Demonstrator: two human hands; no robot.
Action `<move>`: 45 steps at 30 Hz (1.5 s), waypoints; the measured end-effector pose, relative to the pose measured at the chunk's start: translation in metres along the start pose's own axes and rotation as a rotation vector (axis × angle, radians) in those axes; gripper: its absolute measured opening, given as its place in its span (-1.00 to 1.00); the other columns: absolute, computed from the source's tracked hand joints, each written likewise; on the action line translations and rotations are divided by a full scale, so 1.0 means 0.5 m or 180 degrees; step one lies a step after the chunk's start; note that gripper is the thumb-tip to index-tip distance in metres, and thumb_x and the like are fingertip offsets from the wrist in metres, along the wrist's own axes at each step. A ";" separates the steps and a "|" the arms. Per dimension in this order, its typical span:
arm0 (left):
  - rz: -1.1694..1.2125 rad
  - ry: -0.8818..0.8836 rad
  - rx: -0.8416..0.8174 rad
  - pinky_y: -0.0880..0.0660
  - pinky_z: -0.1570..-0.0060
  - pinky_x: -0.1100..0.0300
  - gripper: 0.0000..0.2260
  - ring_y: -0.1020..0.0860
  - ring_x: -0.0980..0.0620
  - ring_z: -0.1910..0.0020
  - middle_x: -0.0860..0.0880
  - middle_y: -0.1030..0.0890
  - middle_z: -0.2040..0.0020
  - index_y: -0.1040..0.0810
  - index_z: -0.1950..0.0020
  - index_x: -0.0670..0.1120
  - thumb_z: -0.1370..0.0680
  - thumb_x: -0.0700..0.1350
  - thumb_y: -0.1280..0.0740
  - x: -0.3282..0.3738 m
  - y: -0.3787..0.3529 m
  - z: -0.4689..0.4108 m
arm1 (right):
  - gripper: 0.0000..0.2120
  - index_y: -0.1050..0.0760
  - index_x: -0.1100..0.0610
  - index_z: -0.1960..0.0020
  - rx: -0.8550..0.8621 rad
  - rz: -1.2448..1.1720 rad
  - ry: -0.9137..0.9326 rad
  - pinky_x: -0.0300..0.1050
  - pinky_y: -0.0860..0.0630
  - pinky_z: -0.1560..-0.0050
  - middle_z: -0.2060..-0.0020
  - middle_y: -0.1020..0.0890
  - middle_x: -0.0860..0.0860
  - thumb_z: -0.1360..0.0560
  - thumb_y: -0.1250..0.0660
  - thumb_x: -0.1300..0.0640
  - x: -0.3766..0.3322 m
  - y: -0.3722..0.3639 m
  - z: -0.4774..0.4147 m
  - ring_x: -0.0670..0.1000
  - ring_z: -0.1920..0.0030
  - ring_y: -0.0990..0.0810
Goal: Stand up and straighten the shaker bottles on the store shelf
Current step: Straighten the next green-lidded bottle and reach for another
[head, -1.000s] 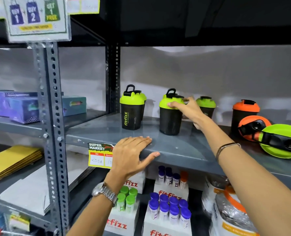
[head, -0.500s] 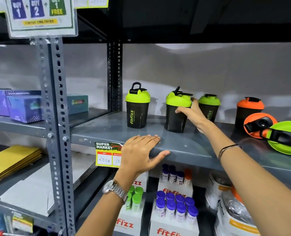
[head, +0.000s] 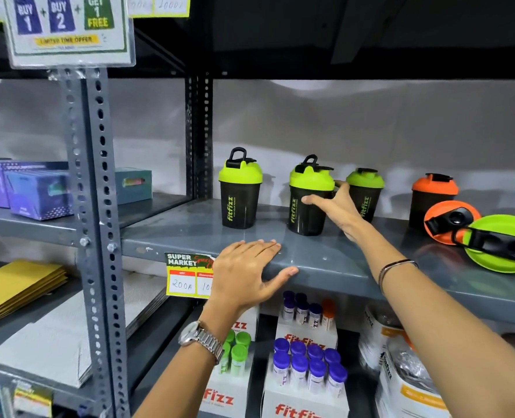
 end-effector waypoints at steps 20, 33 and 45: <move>0.0020 0.0127 -0.0070 -0.47 -0.07 0.14 -0.54 -0.63 0.08 0.00 0.04 -0.69 0.02 -0.68 0.01 -0.03 -0.48 0.27 -0.18 -0.001 -0.001 -0.001 | -0.28 -0.21 0.21 -0.33 -0.0129 -0.0073 -0.0075 -0.17 -0.36 -0.09 -0.09 -0.47 0.01 -0.31 -0.52 0.12 0.020 -0.010 -0.002 -0.01 -0.11 -0.47; 0.0066 0.0127 -0.0099 -0.48 -0.06 0.14 -0.47 -0.63 0.08 0.00 0.04 -0.69 0.03 -0.68 0.01 -0.04 -0.53 0.30 -0.08 -0.003 -0.001 0.000 | -0.25 -0.17 0.19 -0.34 -0.0161 0.0083 -0.0147 -0.05 -0.43 -0.18 -0.09 -0.49 0.02 -0.30 -0.50 0.07 0.021 -0.012 0.000 0.07 -0.20 -0.50; 0.0484 0.0106 -0.0254 -0.44 -0.13 0.13 -0.50 -0.55 0.10 -0.17 0.05 -0.63 -0.13 -0.63 -0.14 0.01 -0.45 0.31 -0.17 0.159 -0.030 -0.079 | -0.13 -0.19 0.05 -0.45 0.0359 0.2318 0.0941 0.07 -0.23 -0.35 -0.42 -0.36 0.09 -0.27 -0.45 -0.20 -0.043 0.150 0.070 0.17 -0.41 -0.29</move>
Point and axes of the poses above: each hand's wrist, its own z-axis away from the middle knuckle, its own y-axis out of the back of the hand, x = y × z, the point moved 8 cm from there along -z, towards the middle knuckle
